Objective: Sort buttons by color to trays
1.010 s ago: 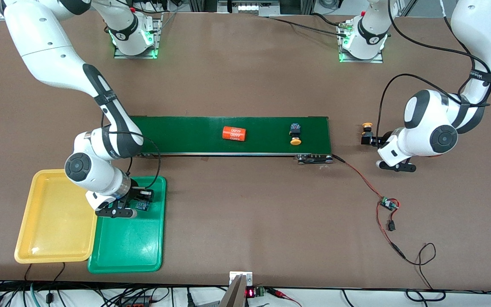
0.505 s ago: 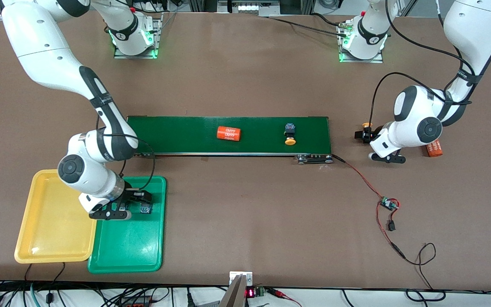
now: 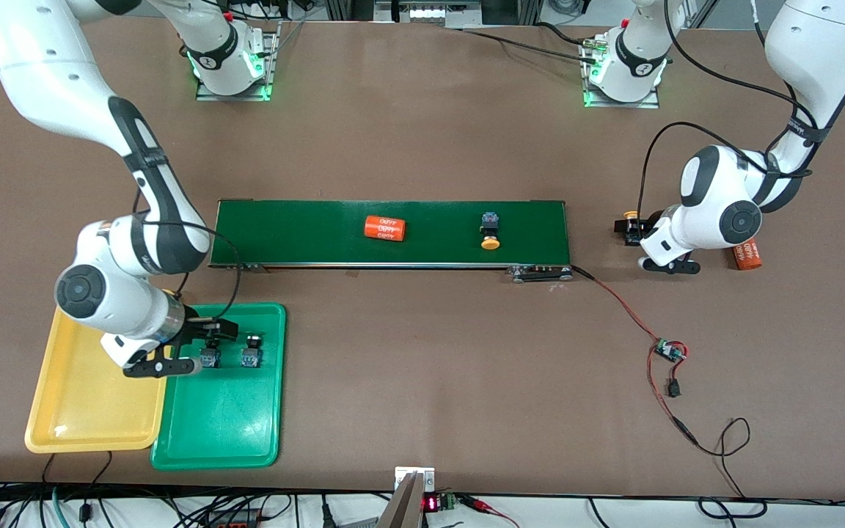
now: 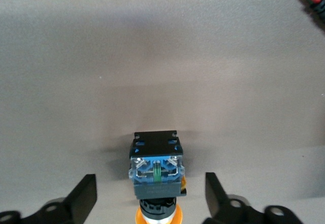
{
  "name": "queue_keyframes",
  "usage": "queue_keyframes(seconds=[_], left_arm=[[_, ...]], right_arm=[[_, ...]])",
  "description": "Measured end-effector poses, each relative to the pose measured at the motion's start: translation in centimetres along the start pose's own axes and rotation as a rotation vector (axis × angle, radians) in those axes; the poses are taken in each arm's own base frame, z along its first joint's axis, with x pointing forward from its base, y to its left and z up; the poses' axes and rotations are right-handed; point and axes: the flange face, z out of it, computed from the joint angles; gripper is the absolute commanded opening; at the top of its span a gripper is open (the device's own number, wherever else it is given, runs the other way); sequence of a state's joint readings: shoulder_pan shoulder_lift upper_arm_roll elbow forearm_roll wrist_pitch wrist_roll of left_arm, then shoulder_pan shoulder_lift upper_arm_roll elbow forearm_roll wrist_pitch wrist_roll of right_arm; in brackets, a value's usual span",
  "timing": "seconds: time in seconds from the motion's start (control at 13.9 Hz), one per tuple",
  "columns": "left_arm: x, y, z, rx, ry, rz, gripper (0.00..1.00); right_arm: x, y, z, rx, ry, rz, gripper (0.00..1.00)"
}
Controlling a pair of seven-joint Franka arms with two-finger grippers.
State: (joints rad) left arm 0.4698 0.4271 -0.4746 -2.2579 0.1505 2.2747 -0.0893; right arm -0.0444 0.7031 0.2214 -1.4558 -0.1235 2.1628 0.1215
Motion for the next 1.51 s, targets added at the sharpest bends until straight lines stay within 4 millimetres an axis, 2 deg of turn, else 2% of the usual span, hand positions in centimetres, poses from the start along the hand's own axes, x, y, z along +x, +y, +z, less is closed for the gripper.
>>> queue_keyframes(seconds=[0.07, 0.14, 0.29, 0.36, 0.43, 0.58, 0.72, 0.94, 1.08, 1.23, 1.3, 1.51], left_arm=[[-0.1, 0.0, 0.1, 0.0, -0.003, -0.003, 0.69], [-0.2, 0.0, 0.3, 0.0, -0.007, -0.011, 0.57], [-0.5, 0.1, 0.8, 0.0, -0.018, -0.022, 0.2], [-0.6, 0.1, 0.9, 0.0, -0.021, -0.023, 0.09], [-0.6, 0.2, 0.8, 0.001, -0.021, -0.021, 0.03], [-0.6, 0.5, -0.1, 0.01, -0.002, -0.016, 0.0], [-0.1, 2.1, -3.2, 0.03, 0.061, 0.014, 0.0], [-0.1, 8.7, -9.2, 0.084, 0.184, 0.119, 0.0], [-0.4, 13.4, -11.3, 0.103, 0.237, 0.173, 0.0], [-0.7, 17.5, -12.1, 0.099, 0.259, 0.189, 0.0], [-1.1, 19.1, -11.8, 0.095, 0.254, 0.186, 0.0], [-1.5, 21.7, -9.6, 0.075, 0.212, 0.185, 0.0]], right_arm=[[-0.4, -0.1, -1.7, -0.009, -0.019, -0.004, 1.0], [-0.8, -0.2, -3.5, -0.018, -0.039, -0.011, 1.0], [-2.1, -1.0, -6.5, -0.032, -0.069, -0.027, 1.0], [-3.1, -1.6, -7.6, -0.04, -0.074, -0.037, 1.0], [-4.4, -2.1, -8.2, -0.047, -0.08, -0.047, 1.0], [-7.1, -2.6, -8.8, -0.065, -0.1, -0.058, 1.0], [-9.6, -2.8, -9.0, -0.071, -0.123, -0.055, 1.0], [-13.0, -3.1, -8.2, -0.029, -0.152, -0.025, 1.0], [-15.3, -3.2, -7.1, -0.026, -0.127, -0.021, 1.0], [-17.6, -3.1, -5.9, -0.03, -0.11, -0.009, 1.0], [-18.4, -3.3, -5.5, -0.024, -0.11, 0.012, 1.0], [-19.3, -6.7, -5.1, -0.02, -0.088, 0.079, 1.0]])
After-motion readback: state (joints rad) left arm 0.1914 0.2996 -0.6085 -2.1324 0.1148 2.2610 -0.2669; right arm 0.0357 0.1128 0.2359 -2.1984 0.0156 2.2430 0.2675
